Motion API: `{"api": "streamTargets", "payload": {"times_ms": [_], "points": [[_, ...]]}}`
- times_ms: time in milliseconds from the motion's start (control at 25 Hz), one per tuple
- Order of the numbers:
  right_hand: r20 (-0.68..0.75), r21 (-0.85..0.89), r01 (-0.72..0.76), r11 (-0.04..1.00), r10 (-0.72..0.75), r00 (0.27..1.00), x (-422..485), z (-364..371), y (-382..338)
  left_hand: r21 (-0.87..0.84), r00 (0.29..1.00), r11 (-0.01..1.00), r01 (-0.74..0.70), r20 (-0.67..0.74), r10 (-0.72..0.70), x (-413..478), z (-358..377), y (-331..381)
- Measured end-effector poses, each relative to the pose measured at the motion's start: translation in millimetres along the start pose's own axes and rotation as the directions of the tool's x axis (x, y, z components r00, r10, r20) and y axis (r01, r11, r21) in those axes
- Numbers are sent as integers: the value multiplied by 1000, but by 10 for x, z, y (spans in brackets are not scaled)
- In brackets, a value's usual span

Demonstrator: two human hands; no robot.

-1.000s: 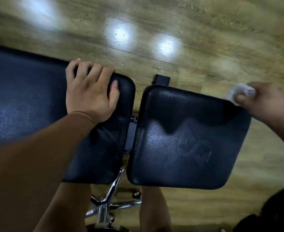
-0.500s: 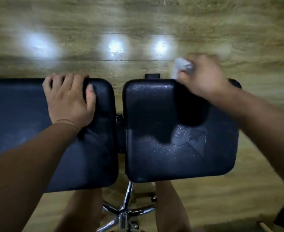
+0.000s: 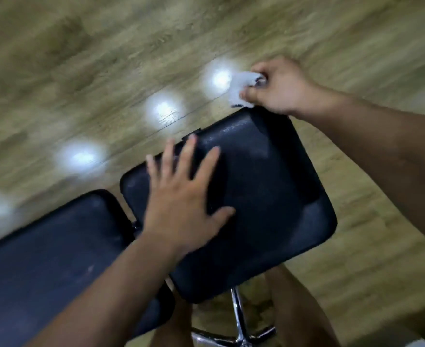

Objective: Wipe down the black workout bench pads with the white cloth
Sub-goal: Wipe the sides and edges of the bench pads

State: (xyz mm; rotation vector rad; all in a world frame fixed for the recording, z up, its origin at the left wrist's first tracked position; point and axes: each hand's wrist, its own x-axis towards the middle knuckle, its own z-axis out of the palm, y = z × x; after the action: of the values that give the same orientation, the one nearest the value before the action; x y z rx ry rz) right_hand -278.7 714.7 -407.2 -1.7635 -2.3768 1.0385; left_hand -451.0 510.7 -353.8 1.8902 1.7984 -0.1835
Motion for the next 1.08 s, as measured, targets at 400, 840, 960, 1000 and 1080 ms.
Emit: {"api": "streamTargets", "payload": {"times_ms": [400,840,960,1000,1080], "points": [[322,245,-347,905,262,910,-1729,29,1354,233,783,970,70,590,-199,1032,106,955],[56,554,-181,813,180,982,-1194,110,1046,334,682,933,130,653,-329,1105,-24,1148],[297,558,-403,726,279,913,-2123,106,1372,315,671,941,127,672,-315,1128,-41,1141],[327,532,-428,730,289,900,-2215,95,1418,315,668,940,133,672,-320,1141,-41,1151],[266,534,-386,752,283,921,-1989,114,1368,336,659,932,136,672,-338,1147,-38,1172]]}}
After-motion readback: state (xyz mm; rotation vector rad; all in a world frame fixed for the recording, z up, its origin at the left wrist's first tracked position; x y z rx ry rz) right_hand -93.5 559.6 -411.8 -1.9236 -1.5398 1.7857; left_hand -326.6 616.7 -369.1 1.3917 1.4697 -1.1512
